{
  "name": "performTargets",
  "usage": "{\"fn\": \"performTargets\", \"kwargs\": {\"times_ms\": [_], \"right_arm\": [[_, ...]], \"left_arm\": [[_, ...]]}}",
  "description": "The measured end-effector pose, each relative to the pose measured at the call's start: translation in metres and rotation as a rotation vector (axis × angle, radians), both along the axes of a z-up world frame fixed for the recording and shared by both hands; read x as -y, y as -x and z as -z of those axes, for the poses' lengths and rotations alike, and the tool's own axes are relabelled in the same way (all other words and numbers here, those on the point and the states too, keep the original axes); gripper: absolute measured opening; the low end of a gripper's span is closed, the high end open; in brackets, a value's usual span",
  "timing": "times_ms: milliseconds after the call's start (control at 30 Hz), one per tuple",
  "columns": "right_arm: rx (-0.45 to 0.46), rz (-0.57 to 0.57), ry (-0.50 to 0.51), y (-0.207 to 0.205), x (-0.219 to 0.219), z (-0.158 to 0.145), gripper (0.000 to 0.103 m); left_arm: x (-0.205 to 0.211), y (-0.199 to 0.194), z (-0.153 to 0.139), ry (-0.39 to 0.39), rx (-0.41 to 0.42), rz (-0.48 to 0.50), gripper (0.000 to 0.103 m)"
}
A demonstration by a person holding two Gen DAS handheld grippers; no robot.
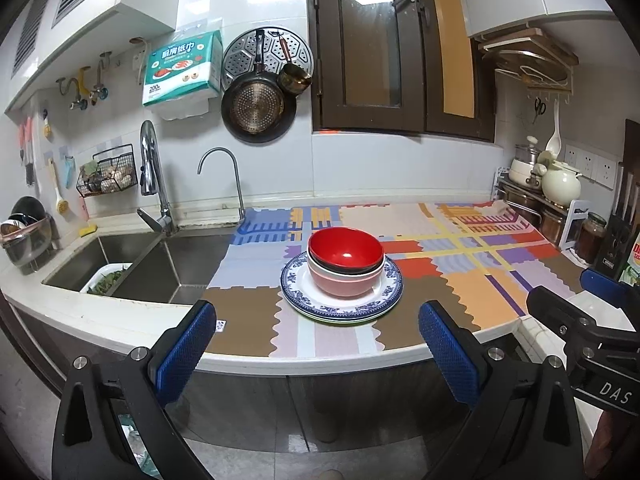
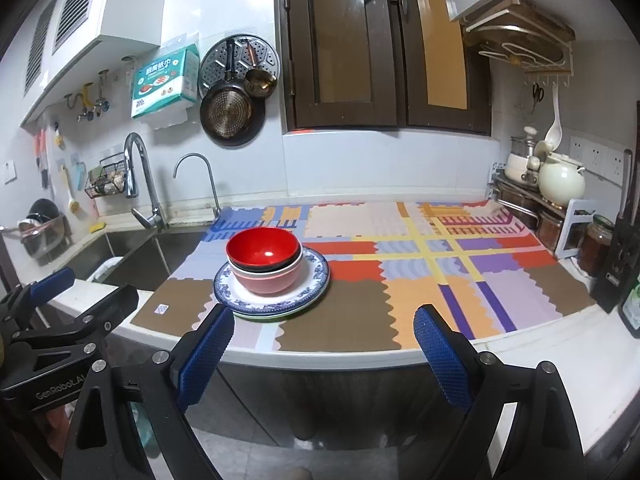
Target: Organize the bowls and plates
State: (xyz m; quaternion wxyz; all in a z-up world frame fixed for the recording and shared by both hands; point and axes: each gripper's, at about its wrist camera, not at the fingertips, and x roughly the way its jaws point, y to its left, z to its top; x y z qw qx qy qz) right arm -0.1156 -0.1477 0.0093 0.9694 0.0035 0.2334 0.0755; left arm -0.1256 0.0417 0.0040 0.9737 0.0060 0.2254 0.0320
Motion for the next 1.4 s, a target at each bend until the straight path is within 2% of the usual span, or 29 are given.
{"fn": "performTargets", "kwargs": {"times_ms": [1400], "right_arm": [[0.025,-0.008,-0.007,0.014,0.002,-0.004,0.092]], "left_arm": [[0.005,0.004,-0.003,0.000,0.004,0.018,0.103]]}}
